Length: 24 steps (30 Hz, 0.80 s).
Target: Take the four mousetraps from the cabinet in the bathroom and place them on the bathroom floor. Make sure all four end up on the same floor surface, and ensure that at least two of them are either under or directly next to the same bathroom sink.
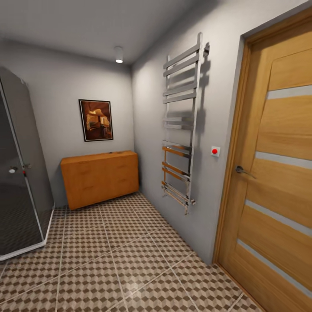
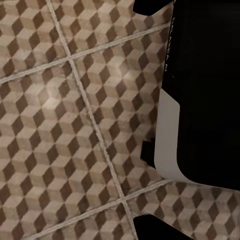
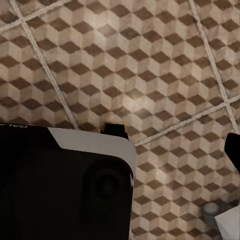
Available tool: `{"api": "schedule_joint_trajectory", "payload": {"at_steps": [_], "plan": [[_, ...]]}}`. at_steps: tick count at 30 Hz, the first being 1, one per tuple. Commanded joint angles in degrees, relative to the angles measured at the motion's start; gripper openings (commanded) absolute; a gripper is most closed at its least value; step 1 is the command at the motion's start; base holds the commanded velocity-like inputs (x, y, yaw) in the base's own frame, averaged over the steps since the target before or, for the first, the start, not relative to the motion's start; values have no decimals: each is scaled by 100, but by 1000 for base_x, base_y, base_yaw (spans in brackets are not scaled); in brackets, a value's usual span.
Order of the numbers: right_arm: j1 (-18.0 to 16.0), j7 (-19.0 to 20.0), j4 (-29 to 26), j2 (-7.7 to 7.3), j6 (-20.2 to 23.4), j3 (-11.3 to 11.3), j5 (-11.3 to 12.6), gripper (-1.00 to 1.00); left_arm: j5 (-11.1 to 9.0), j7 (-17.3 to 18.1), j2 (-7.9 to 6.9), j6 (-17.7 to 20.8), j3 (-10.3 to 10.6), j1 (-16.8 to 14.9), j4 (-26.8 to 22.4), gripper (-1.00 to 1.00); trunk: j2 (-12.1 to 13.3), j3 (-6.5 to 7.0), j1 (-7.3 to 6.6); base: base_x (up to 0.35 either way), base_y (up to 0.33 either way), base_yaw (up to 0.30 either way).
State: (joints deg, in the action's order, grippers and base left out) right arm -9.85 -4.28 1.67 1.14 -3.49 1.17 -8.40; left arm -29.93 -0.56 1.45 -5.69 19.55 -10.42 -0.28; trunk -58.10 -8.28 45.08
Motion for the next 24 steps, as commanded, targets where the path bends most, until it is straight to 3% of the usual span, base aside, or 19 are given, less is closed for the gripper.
{"api": "schedule_joint_trajectory", "payload": {"at_steps": [1,24], "plan": [[-8,-29,18,1,-29,15,-57,100,-50,-6,2,-20,49,-7,8,100,-7,-8,1,0,0,285],[-8,-29,18,1,-29,15,-60,100,-57,-6,5,-18,49,-10,10,100,-7,-8,1,0,0,285]]}}
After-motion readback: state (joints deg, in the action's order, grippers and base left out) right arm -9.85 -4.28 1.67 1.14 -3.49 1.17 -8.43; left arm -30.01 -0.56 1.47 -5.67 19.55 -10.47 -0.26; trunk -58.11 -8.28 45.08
